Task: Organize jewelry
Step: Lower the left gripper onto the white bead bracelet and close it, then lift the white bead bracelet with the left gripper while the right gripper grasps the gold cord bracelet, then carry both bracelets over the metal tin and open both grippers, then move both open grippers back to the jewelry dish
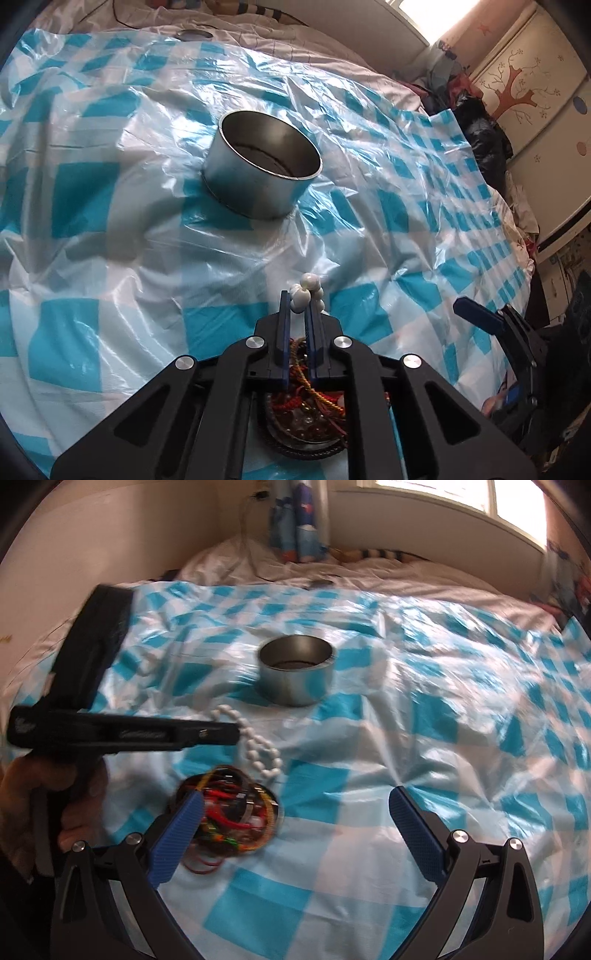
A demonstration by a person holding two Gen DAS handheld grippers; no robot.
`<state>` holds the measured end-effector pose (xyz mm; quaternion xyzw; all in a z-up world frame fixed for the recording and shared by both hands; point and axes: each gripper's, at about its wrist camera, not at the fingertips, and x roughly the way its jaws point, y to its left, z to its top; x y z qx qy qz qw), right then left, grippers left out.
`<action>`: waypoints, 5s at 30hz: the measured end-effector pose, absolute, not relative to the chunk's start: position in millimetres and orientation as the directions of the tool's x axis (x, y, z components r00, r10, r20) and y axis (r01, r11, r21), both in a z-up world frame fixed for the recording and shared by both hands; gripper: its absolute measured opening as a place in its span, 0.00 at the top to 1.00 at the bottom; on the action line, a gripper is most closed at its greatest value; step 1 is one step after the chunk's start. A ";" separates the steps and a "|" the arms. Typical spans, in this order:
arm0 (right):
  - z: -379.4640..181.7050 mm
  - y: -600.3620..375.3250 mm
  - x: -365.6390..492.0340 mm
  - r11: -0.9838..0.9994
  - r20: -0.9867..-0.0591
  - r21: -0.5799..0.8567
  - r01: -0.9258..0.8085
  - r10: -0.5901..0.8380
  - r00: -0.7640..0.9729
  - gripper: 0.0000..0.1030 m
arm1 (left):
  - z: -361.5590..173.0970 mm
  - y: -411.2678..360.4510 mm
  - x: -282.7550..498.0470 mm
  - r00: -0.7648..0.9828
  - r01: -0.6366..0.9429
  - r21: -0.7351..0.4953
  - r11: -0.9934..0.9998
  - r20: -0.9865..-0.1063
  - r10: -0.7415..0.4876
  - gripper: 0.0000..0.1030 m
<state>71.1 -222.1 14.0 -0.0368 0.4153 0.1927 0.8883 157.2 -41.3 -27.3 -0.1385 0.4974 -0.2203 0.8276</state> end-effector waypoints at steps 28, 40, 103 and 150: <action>-5.2 -186.1 56.3 0.800 -0.792 0.105 -0.591 0.427 0.437 0.87 | -26.4 -26.7 157.7 0.430 0.207 -0.459 0.864 -0.750 -0.502 0.94; 19.5 -245.6 77.5 0.726 -0.586 0.501 -0.471 0.685 0.433 0.97 | -21.3 -25.7 156.7 0.450 0.220 -0.462 0.859 -0.733 -0.510 0.94; 4.0 -286.3 259.8 0.418 -0.257 0.862 -0.286 0.848 0.463 0.94 | 39.8 -32.7 252.9 0.557 0.301 -0.471 0.829 -0.619 -0.553 0.94; -0.2 -262.5 55.0 0.867 -0.801 0.315 -0.386 0.461 0.382 0.60 | 9.5 -43.2 98.6 0.426 0.508 -0.177 0.843 -0.799 -0.425 0.44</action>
